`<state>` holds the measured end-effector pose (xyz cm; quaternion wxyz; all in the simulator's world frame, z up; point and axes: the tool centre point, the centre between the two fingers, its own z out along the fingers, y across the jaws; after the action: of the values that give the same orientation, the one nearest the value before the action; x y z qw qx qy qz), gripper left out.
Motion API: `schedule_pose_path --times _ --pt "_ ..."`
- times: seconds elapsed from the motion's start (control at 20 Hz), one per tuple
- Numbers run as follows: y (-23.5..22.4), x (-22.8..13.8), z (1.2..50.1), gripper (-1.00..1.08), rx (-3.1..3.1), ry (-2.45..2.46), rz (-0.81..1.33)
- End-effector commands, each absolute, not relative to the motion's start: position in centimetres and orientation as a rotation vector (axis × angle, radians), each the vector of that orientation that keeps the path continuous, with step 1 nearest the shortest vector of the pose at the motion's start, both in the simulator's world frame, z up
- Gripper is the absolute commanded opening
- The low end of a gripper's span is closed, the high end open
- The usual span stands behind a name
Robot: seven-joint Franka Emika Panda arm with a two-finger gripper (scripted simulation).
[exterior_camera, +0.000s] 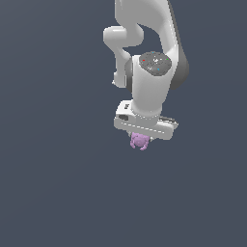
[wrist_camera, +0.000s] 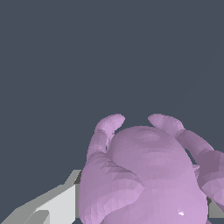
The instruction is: Pick up the object and move it to a goal position.
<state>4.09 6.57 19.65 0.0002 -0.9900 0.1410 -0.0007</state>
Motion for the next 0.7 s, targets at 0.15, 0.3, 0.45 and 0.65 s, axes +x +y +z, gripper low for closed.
schedule_pose_path --times 0.15,0.3,0.45,0.65 --pt "5.9 6.1 24.1 -1.00 -3.110 0.443 -0.001" --pt "5.6 6.9 25.9 -1.00 -3.110 0.443 -0.001" --pt "5.4 7.5 27.1 -1.00 -3.110 0.442 0.000" --pt "5.2 8.1 28.3 -1.00 -3.110 0.442 0.000"
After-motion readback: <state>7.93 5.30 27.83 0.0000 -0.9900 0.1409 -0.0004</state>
